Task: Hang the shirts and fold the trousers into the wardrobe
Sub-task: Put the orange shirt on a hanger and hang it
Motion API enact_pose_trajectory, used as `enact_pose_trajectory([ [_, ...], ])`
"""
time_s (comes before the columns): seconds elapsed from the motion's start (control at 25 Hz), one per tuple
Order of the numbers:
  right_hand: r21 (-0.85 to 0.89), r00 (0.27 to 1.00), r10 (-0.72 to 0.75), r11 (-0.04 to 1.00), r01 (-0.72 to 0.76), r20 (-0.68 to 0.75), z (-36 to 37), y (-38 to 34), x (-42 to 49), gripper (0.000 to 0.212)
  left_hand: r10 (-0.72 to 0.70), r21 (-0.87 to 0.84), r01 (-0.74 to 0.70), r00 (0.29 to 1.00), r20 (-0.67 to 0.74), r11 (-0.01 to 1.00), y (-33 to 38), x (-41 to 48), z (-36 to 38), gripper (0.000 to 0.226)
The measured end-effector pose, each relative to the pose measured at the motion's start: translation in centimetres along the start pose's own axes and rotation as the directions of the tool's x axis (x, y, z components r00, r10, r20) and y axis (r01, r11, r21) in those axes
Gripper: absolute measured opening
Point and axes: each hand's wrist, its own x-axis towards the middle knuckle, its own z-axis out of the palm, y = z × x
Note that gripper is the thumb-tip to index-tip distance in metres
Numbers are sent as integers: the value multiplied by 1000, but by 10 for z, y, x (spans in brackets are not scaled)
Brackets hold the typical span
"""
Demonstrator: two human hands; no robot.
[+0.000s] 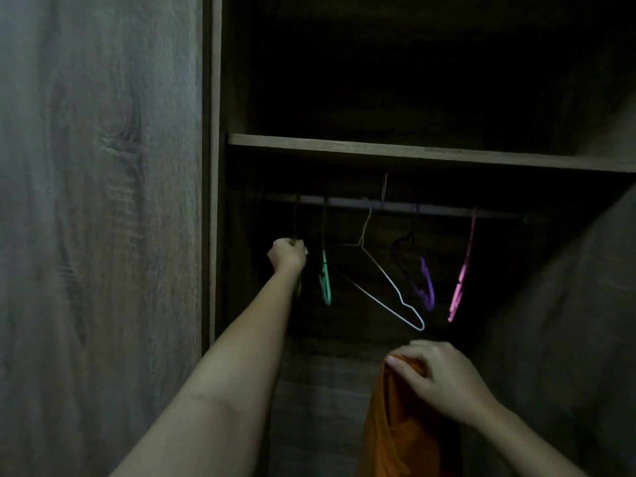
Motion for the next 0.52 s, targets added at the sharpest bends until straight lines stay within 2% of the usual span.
enact_pose_trajectory([
  [0.08,7,1000,-5,1000,5,-21,-2,1,-2,70,19,14,-20,1000,4,1000,4,-1,-5,17],
  [0.24,-13,998,-46,999,46,-38,-5,-9,-3,70,14,158,-15,1000,7,987,4,-10,-20,24],
  [0.28,-24,998,-56,998,56,-29,-5,-13,-3,66,21,183,-23,1000,13,983,8,-14,-26,26],
  [0.4,-58,996,-86,995,87,15,-9,-26,-4,34,34,218,-39,999,28,975,31,-26,-44,25],
  [0.52,-63,991,-135,989,135,5,-20,-32,-10,27,21,221,-21,1000,1,975,47,-36,-47,26],
])
